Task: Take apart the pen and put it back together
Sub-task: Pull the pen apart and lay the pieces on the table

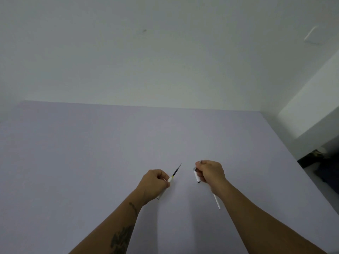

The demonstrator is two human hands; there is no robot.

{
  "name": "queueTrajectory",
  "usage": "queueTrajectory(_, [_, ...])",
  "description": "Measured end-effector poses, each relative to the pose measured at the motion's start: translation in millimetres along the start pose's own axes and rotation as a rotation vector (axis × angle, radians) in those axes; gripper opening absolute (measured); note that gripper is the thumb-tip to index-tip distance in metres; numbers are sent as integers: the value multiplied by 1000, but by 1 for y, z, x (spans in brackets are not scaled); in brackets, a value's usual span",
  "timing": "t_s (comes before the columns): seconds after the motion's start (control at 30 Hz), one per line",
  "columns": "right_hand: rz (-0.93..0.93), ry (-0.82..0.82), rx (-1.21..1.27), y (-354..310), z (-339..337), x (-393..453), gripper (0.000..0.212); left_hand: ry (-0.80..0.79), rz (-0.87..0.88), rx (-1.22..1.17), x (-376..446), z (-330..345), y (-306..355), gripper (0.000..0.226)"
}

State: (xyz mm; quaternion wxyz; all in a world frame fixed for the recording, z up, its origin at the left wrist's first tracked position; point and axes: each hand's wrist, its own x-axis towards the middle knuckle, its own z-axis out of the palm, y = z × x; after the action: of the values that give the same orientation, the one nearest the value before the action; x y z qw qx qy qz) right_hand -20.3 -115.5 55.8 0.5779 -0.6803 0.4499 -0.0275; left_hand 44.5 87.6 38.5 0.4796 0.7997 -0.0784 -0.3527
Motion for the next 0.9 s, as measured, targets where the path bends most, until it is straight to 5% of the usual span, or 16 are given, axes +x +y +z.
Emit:
queueTrajectory(0.23, [-255, -85, -787, 33, 16, 19, 23, 64, -41, 62, 10, 8, 2, 8])
queueTrajectory(0.5, [-460, -116, -1000, 41, 36, 26, 20, 114, -109, 80, 13, 12, -7, 7])
queueTrajectory(0.7, [-434, -54, -825, 47, 25, 30, 11, 113, -124, 47, 12, 21, -9, 6])
queueTrajectory(0.9, [76, -249, -42, 37, 19, 14, 9, 81, -59, 77, 12, 37, 3, 6])
